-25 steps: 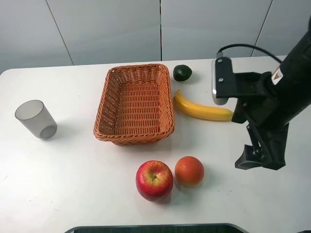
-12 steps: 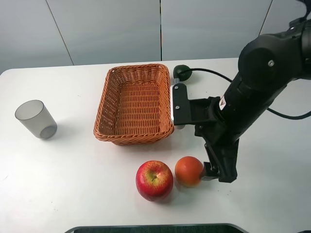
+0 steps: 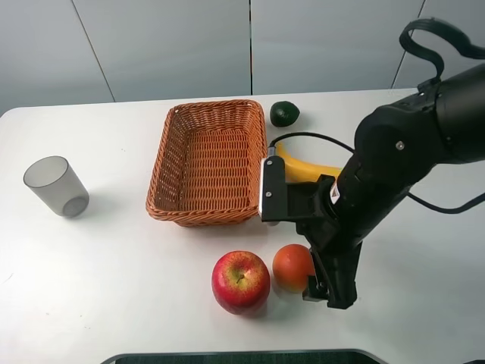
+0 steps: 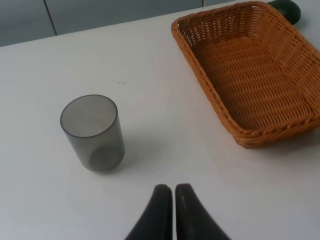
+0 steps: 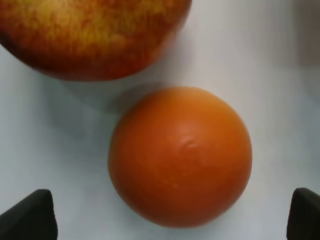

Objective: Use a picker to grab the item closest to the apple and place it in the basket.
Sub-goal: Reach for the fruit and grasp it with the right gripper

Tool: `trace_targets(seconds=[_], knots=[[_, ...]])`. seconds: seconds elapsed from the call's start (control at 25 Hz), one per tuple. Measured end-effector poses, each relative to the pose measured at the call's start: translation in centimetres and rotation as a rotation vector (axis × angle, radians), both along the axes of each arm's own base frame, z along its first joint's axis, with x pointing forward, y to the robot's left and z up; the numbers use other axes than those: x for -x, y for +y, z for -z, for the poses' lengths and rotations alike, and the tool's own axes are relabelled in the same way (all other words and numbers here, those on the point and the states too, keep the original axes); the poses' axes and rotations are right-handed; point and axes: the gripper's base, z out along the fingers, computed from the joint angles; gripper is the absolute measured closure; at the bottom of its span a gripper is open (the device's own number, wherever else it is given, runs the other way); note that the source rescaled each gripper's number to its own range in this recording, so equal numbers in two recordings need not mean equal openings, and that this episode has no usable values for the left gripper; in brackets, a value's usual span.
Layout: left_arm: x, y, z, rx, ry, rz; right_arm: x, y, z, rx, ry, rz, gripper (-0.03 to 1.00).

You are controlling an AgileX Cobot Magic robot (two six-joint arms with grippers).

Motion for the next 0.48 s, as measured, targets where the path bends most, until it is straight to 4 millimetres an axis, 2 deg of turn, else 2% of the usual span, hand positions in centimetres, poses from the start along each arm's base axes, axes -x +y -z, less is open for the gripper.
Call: trace_targets(seconds=[0.48], knots=[[0.0,0.0,0.0,0.0,0.0,0.0,-0.3,0.3,1.8,0.025,0.002,0.074,-0.03]])
